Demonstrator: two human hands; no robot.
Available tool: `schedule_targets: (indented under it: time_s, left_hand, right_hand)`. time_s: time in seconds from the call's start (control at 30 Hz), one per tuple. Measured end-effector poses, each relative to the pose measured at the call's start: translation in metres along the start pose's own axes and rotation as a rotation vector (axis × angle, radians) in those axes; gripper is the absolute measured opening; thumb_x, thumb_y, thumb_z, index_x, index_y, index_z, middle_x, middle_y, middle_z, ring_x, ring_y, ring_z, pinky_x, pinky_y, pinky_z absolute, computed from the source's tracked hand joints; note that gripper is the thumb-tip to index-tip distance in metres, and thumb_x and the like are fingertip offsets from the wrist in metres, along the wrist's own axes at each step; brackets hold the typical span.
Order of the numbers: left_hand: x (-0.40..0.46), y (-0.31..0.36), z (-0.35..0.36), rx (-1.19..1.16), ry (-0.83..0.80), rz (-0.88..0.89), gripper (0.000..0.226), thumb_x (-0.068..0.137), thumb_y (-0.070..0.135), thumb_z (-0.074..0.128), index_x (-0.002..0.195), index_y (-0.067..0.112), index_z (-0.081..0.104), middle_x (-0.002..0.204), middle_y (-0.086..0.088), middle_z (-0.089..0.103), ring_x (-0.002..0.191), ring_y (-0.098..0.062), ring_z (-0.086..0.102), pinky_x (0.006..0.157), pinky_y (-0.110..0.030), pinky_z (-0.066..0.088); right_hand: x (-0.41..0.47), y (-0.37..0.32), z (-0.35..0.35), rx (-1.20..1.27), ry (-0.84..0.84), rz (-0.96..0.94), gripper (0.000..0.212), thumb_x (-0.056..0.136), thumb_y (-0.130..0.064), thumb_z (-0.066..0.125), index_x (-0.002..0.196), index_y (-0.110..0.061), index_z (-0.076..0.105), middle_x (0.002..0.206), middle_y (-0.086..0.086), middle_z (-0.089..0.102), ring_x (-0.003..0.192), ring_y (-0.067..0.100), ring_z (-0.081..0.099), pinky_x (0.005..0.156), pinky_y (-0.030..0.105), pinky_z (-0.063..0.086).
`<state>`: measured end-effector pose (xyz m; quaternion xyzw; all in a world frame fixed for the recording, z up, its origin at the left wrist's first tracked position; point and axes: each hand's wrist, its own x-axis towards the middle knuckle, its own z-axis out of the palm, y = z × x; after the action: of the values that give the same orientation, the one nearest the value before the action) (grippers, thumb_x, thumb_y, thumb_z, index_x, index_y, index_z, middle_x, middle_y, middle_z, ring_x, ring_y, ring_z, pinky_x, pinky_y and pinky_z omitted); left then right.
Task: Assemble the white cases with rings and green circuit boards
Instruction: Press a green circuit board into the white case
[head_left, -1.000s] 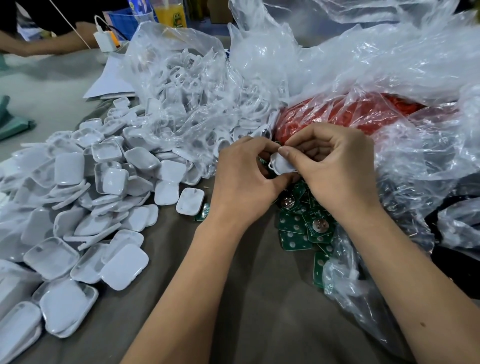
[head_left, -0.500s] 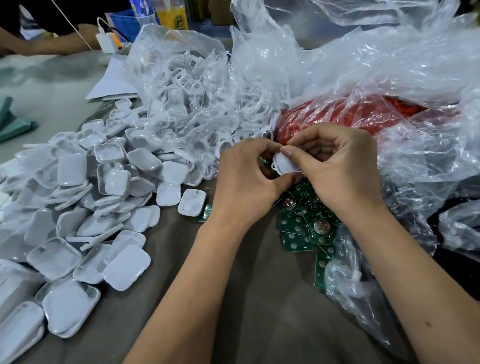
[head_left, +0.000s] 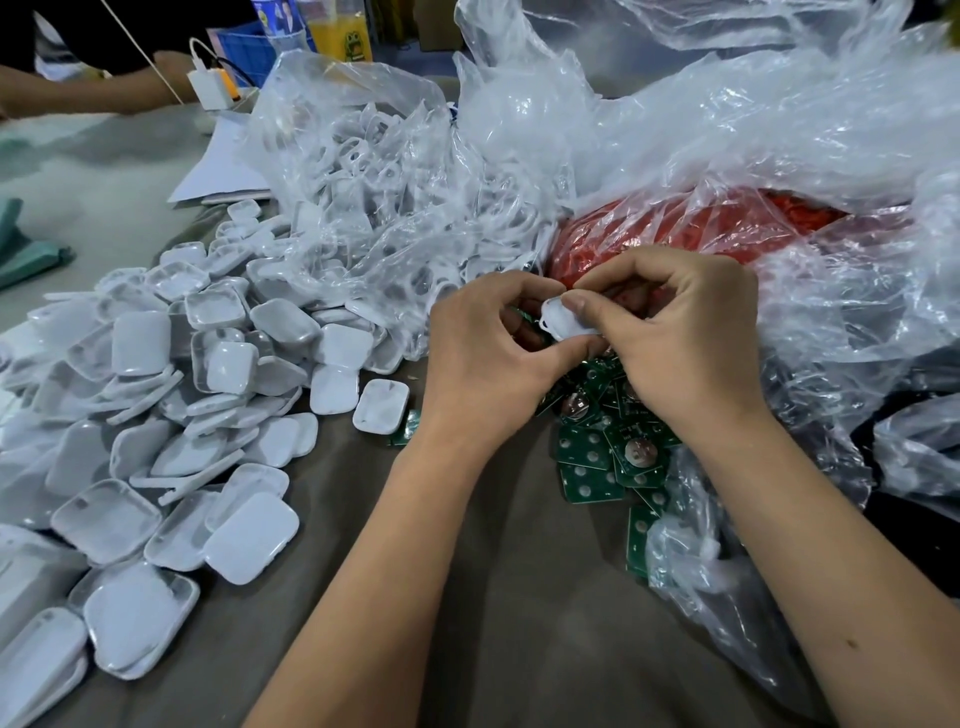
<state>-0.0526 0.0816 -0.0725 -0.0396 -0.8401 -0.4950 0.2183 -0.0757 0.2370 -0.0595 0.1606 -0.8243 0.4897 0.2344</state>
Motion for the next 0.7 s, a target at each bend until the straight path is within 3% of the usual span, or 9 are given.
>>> schedule_targets:
  time_s: [0.2,0.37,0.6,0.7]
  left_hand:
    - [0.000,0.001,-0.001,-0.012,-0.025,-0.021,0.045,0.062,0.043,0.096,0.100,0.030,0.077,0.070,0.013,0.070,0.064,-0.008,0.067,0.060,-0.021,0.052]
    - [0.000,0.001,-0.002,-0.048,-0.042,-0.019,0.045,0.062,0.041,0.096,0.101,0.028,0.077,0.079,0.011,0.073,0.066,-0.012,0.068,0.067,-0.037,0.060]
    - [0.002,-0.002,-0.005,-0.106,-0.089,-0.017,0.046,0.060,0.035,0.098,0.101,0.027,0.079,0.090,0.007,0.075,0.073,-0.020,0.068,0.073,-0.047,0.060]
    - [0.005,-0.006,-0.011,-0.183,-0.130,-0.018,0.045,0.062,0.027,0.098,0.102,0.022,0.078,0.090,0.006,0.077,0.077,-0.017,0.072,0.073,-0.038,0.062]
  right_hand:
    - [0.000,-0.001,-0.003,0.138,-0.044,0.054,0.010,0.081,-0.021,0.089,0.086,-0.019,0.081,0.075,-0.008,0.076,0.068,0.012,0.074,0.062,0.033,0.063]
    - [-0.001,-0.001,-0.001,0.088,-0.047,0.062,0.014,0.080,-0.022,0.091,0.085,-0.017,0.080,0.074,-0.008,0.075,0.065,0.015,0.072,0.058,0.040,0.061]
    - [0.003,0.004,-0.003,0.000,-0.019,0.084,0.032,0.071,-0.032,0.095,0.085,-0.024,0.068,0.077,-0.005,0.065,0.062,0.011,0.056,0.055,0.027,0.048]
    - [0.003,0.007,-0.006,0.150,-0.068,0.220,0.028,0.077,-0.034,0.092,0.088,-0.021,0.069,0.079,0.001,0.070,0.063,0.019,0.062,0.053,0.030,0.051]
